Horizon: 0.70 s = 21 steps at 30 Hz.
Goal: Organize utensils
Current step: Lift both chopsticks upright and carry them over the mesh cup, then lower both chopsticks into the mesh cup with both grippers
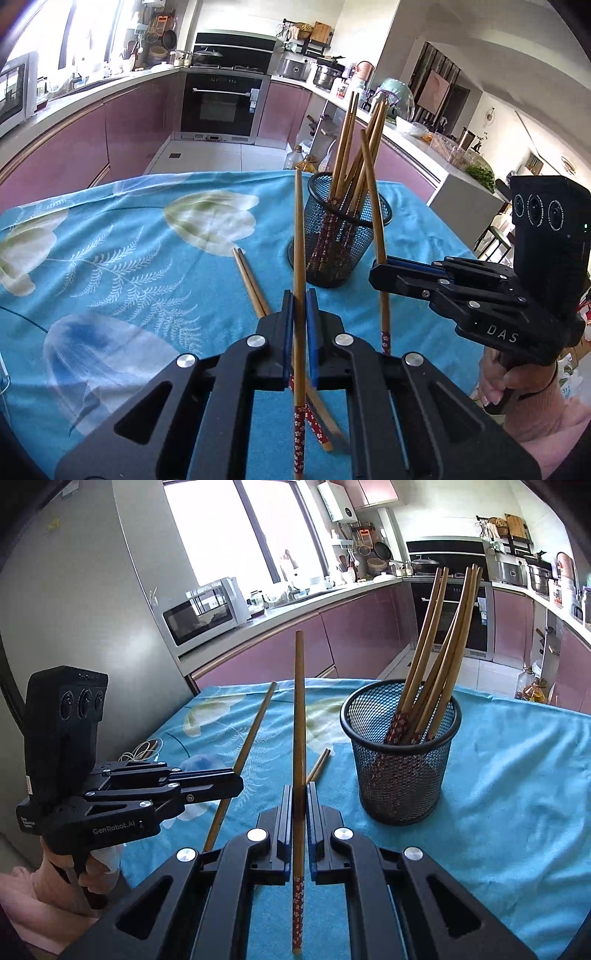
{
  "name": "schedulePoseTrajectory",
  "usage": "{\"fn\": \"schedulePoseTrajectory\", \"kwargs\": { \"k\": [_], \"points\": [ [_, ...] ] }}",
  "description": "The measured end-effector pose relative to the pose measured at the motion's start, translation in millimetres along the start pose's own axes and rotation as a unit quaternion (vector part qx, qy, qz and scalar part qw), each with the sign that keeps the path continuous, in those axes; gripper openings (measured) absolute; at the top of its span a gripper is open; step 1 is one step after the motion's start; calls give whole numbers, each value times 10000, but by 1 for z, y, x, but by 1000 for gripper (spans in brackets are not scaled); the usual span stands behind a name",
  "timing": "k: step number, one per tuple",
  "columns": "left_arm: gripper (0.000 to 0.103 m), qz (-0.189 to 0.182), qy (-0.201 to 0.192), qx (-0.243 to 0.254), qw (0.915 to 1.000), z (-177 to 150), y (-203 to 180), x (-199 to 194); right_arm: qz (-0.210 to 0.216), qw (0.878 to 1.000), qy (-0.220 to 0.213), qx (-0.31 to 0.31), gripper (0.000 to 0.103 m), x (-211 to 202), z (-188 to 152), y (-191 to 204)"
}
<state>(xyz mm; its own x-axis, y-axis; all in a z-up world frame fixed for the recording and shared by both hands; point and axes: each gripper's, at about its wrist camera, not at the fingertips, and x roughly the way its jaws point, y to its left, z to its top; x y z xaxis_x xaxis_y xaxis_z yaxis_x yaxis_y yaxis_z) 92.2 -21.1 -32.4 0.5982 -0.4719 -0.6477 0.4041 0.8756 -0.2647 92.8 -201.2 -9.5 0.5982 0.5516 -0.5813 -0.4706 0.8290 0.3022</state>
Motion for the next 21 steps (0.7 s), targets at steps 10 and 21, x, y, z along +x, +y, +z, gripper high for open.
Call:
{"fn": "schedulePoseTrajectory", "kwargs": {
  "k": [10, 21],
  "points": [
    [7, -225, -505, 78, 9984, 20, -12, -34, -72, 9988, -474, -25, 6, -26, 19, -7],
    [7, -353, -910, 216, 9950, 58, -29, -45, -211, 9957, -889, -123, 6, -49, 46, -18]
  ]
}}
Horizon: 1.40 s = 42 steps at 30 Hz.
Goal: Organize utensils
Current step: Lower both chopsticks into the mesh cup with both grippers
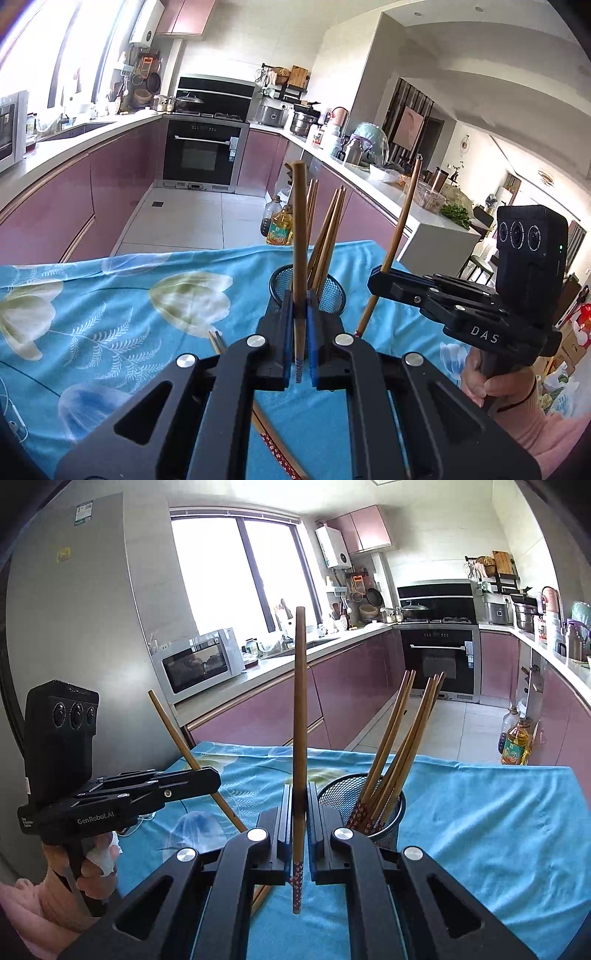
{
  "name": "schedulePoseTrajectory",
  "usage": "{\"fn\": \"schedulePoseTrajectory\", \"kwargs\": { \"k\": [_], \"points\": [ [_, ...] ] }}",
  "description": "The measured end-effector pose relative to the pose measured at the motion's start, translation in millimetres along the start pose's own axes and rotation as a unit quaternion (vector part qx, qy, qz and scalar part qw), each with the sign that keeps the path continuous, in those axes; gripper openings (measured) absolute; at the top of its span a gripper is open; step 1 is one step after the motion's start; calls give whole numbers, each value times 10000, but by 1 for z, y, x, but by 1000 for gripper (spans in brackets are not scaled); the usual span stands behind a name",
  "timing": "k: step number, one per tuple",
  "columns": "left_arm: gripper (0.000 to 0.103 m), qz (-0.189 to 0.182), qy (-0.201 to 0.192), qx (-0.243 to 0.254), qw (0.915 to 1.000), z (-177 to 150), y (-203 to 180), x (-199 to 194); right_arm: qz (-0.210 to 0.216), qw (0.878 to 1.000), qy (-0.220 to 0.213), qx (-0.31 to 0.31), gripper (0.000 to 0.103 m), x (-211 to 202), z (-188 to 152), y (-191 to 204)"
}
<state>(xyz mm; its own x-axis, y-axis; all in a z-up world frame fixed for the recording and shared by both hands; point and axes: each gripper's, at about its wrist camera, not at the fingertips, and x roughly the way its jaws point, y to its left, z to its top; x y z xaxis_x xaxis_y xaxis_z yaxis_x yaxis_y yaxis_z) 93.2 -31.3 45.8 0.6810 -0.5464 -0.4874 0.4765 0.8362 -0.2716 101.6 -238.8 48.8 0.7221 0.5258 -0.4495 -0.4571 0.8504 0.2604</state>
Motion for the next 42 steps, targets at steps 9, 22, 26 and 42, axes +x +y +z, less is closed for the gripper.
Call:
{"fn": "schedulePoseTrajectory", "kwargs": {
  "k": [9, 22, 26, 42],
  "points": [
    [7, -32, -379, 220, 9990, 39, -18, -7, -127, 9995, -282, -77, 6, -7, 26, -11],
    [7, 6, -605, 358, 9975, 69, -33, 0, -295, 9980, -559, -62, 6, -6, 49, -19],
    [7, 132, -504, 442, 9977, 71, -35, 11, -407, 9979, -501, -72, 6, 4, 46, -21],
    [7, 303, 335, 649, 9969, 60, -24, 69, -477, 9984, 253, 180, 6, 48, 23, -36]
  ]
}}
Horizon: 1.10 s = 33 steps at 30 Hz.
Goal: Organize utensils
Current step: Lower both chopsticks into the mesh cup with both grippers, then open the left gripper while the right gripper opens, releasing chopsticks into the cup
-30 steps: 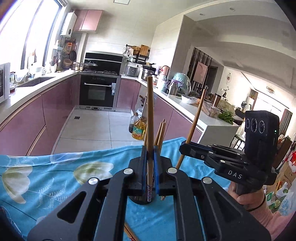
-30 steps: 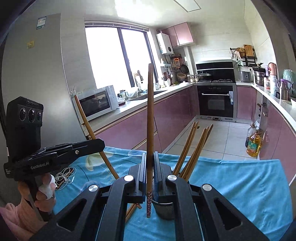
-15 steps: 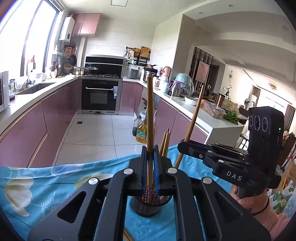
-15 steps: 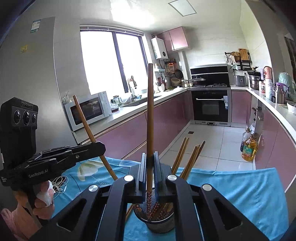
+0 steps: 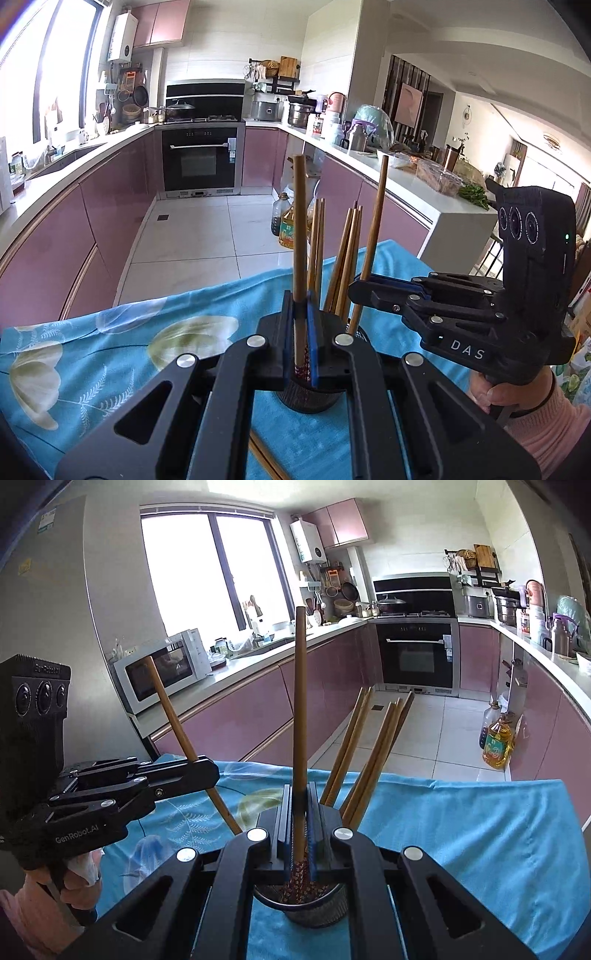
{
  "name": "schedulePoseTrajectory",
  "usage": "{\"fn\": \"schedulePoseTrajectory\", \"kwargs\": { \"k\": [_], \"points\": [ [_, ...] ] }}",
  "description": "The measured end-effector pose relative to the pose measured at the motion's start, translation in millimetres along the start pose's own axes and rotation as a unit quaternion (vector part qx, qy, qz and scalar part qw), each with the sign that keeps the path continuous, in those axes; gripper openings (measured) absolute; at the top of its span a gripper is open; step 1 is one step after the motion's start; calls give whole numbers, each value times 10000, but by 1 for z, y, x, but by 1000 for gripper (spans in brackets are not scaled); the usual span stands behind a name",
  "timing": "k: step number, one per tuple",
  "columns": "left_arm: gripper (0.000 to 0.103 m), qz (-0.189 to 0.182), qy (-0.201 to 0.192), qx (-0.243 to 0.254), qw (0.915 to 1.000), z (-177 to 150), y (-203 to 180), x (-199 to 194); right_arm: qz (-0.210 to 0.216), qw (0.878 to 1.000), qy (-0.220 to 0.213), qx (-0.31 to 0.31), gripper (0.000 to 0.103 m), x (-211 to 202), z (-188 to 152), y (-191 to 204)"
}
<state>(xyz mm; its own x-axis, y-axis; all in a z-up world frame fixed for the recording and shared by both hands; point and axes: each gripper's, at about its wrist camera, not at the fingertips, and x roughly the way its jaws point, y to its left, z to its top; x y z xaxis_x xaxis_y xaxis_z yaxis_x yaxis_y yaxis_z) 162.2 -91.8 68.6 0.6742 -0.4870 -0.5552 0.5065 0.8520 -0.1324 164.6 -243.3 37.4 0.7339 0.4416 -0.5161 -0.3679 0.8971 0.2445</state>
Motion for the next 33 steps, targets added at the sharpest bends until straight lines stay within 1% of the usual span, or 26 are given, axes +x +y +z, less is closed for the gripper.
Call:
{"fn": "schedulePoseTrajectory", "kwargs": {
  "k": [2, 6, 8, 9, 10, 13, 17, 20, 21, 24, 29, 31, 33],
  "points": [
    [8, 5, 104, 5, 9999, 1, 1, 9, -49, 9999, 77, 43, 8, 4, -1, -3],
    [8, 33, 315, -64, 9995, -3, 5, 30, -134, 9997, 154, 161, 8, 11, -5, -9],
    [11, 33, 365, -144, 9992, -6, 7, 38, -174, 9996, 143, 186, 9, 10, -7, -10],
    [15, 28, 364, -162, 9992, -8, 8, 39, -195, 9996, 123, 179, 9, 9, -8, -10],
    [18, 39, 357, -177, 9992, -11, 10, 39, -199, 9996, 94, 171, 12, 7, -9, -9],
    [19, 56, 327, -290, 9990, -18, 16, 40, -168, 9997, 19, 180, 21, 2, -10, -9],
    [22, 101, 215, -415, 9989, -28, 23, 33, -103, 9997, -24, 207, 24, -4, -14, -8],
    [25, 193, 132, -450, 9987, -37, 26, 24, -23, 9998, -70, 177, 31, -11, -17, -5],
    [29, 212, 110, -477, 9986, -41, 28, 20, 16, 9998, -84, 162, 34, -13, -18, -3],
    [30, 303, 56, -508, 9982, -54, 32, 8, 117, 9998, -98, 111, 36, -21, -22, 2],
    [33, 471, 24, -602, 9971, -73, 41, -10, 345, 9994, 16, -20, 40, -26, -35, 15],
    [35, 541, 52, -683, 9962, -84, 46, -15, 428, 9990, 110, -94, 42, -24, -41, 21],
    [35, 586, 109, -733, 9955, -95, 49, -19, 517, 9983, 223, -114, 43, -20, -49, 25]
  ]
}}
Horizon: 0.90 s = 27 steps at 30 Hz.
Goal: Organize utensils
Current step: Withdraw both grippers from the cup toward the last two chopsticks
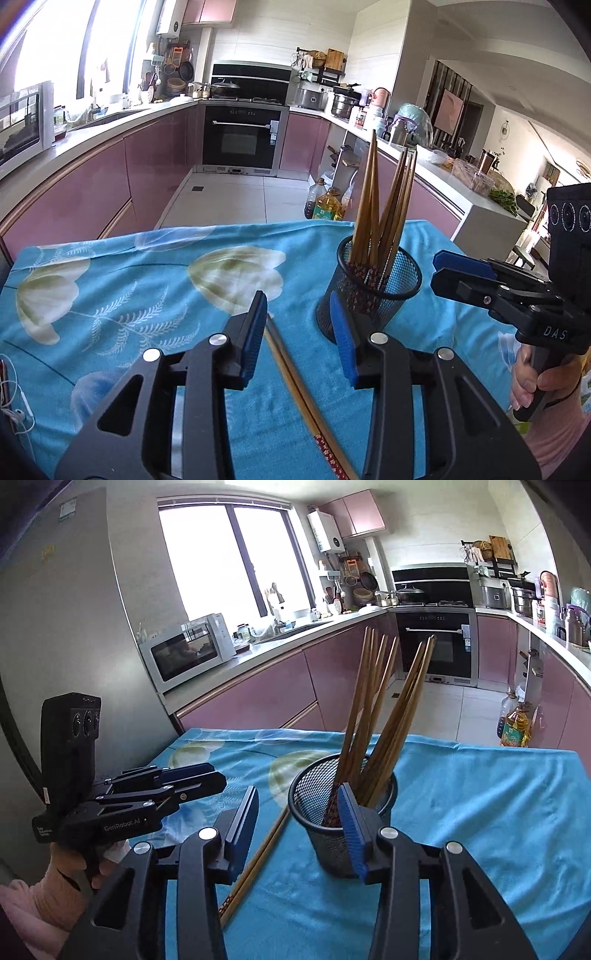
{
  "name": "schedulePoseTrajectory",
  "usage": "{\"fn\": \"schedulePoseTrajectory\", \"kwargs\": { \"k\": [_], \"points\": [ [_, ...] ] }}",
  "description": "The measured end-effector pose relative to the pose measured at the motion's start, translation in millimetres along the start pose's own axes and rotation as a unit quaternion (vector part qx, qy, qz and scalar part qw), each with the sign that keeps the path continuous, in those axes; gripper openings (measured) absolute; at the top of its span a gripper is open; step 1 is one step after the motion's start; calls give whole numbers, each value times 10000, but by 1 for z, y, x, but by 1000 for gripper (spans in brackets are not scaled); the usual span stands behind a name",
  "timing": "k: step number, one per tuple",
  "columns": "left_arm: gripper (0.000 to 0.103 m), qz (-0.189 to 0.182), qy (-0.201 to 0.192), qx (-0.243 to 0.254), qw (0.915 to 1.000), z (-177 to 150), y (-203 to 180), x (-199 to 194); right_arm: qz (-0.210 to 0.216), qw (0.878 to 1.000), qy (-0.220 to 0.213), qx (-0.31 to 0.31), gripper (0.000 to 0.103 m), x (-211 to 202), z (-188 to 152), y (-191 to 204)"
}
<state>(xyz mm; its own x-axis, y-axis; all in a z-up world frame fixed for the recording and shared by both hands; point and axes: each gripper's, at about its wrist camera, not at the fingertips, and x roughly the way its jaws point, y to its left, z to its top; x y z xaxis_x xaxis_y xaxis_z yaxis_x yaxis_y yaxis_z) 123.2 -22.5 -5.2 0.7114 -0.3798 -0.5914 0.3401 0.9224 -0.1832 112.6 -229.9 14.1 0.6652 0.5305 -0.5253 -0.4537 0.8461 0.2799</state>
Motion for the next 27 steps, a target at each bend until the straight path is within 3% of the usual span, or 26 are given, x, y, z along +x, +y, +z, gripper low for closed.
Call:
{"fn": "schedulePoseTrajectory", "kwargs": {
  "k": [14, 27],
  "points": [
    [37, 79, 797, -373, 9961, -77, 24, 17, 218, 9969, 718, 220, 48, 32, -47, 14],
    [38, 54, 1079, -153, 9940, -93, 3, 33, 218, 9942, 994, 353, 49, 41, -62, 13]
  ]
}}
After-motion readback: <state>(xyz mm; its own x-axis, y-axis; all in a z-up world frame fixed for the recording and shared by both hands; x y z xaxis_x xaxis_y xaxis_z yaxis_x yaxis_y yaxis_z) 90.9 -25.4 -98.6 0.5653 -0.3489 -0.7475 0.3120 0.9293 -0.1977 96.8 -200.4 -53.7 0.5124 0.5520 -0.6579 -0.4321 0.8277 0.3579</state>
